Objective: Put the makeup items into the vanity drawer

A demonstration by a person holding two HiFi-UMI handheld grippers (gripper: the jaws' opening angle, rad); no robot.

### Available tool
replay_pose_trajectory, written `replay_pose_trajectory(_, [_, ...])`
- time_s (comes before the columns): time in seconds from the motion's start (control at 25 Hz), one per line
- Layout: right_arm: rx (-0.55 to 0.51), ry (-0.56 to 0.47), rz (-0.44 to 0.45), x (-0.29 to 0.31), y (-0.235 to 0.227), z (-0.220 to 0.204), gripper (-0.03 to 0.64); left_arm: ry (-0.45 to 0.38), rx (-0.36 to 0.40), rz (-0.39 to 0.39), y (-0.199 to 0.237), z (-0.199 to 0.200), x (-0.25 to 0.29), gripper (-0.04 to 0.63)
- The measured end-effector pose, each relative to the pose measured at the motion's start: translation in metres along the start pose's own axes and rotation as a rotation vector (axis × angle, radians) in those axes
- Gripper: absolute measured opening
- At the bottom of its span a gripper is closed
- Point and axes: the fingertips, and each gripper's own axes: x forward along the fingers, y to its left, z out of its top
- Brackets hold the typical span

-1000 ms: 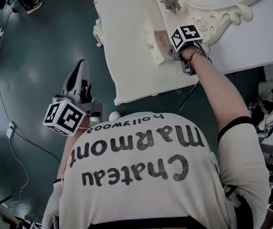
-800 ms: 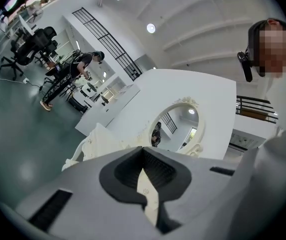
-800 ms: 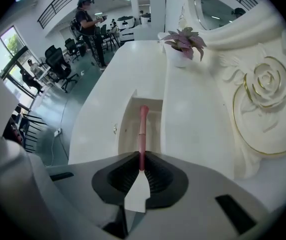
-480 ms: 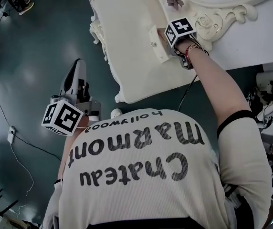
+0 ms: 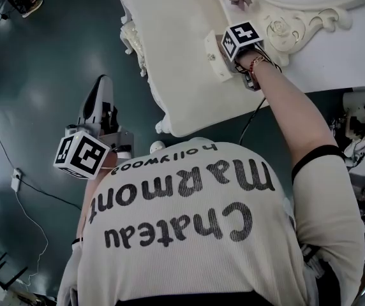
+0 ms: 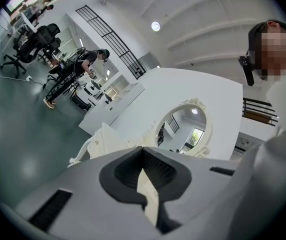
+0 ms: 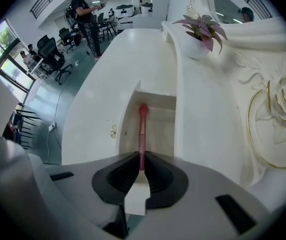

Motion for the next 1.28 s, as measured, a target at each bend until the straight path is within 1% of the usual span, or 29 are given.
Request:
replay_pose_trajectory(0.36, [0.015, -0.032, -0.012, 0.005, -0.004, 0.003, 0.05, -0.003, -0.001, 0.009, 0.008, 0.003, -0.002, 0.009])
replay_pose_trajectory(0.8, [0.025, -0.064, -0.029, 0.002, -0.004, 0.003, 0.051, -0.001, -0.001, 0.005, 0.007, 0.006, -0.005, 0.008])
replay_pose_trajectory(1.08, [0.017, -0.077, -0.032, -0.001, -0.005, 0.002, 0.071, -0.004, 0.003, 0.0, 0.005, 0.006, -0.008, 0.009])
replay_pose_trajectory(1.28, [0.032, -0.095, -0.027, -0.006, -0.005, 0.0, 0.077, -0.005, 0.01, -0.005, 0.002, 0.006, -0.011, 0.008])
